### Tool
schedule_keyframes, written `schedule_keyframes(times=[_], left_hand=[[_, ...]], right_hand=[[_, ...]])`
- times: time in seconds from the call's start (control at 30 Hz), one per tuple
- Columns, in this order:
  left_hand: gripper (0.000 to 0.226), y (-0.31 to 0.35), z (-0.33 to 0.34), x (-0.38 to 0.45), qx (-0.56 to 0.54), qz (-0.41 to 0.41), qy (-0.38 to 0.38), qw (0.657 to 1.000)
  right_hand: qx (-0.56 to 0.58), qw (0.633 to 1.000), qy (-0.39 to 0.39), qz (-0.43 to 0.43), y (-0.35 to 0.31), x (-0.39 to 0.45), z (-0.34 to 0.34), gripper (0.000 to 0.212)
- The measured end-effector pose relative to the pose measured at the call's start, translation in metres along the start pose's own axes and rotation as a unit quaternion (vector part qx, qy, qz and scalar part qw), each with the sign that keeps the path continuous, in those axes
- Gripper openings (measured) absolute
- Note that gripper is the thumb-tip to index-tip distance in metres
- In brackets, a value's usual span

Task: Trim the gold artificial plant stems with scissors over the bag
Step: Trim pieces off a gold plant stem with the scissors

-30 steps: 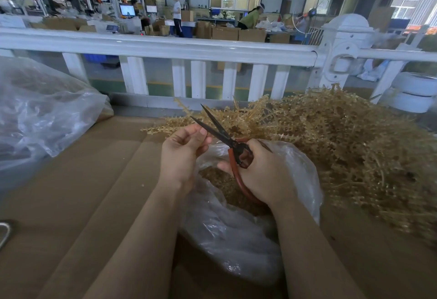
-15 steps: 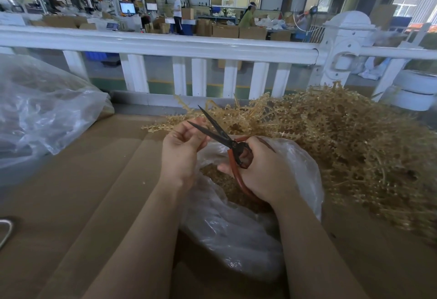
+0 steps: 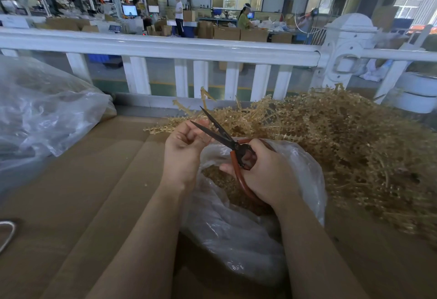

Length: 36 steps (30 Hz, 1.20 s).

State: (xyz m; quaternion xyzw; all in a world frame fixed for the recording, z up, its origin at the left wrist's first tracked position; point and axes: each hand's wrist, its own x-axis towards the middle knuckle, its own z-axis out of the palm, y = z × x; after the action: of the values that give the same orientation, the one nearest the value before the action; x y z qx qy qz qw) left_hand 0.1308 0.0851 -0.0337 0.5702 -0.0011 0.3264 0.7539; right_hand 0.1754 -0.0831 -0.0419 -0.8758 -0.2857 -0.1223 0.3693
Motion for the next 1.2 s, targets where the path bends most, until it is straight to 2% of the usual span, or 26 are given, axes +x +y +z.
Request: schedule_keyframes(times=[0.23,0.57,0.67,0.87,1.03,1.2], left_hand=[[0.008,0.0019,0.0022,-0.0022,-0.029,0.004,-0.016,0.999],[0.011,-0.0001,0.0005,-0.0006,-0.047,0.014,-0.025,0.998],[0.004,0.0023,0.0019,-0.0012,-0.052,0.017,-0.032,0.998],[0.011,0.0038,0.0004,-0.0019,-0.007,0.010,-0.023,1.000],[0.027,0.0030,-0.0003,-0.0019,0.032,0.008,-0.028,0.999],[0.024,0.0028,-0.0008,-0.0017,0.036,0.001,-0.016,0.999]], right_hand=[[-0.031,0.999,0.034,-0.016,0.0009,-0.0005,-0.0004,0.047],[-0.056,0.995,0.077,-0.033,0.0033,-0.0003,0.0009,0.057],[-0.054,0.995,0.076,-0.030,0.0036,0.0001,0.0013,0.055],[-0.061,0.996,0.064,-0.028,0.0004,0.0000,-0.0020,0.044],[-0.050,0.997,0.056,-0.022,-0.0016,-0.0011,-0.0051,0.054],[-0.055,0.996,0.069,-0.025,-0.0039,-0.0018,-0.0063,0.057]])
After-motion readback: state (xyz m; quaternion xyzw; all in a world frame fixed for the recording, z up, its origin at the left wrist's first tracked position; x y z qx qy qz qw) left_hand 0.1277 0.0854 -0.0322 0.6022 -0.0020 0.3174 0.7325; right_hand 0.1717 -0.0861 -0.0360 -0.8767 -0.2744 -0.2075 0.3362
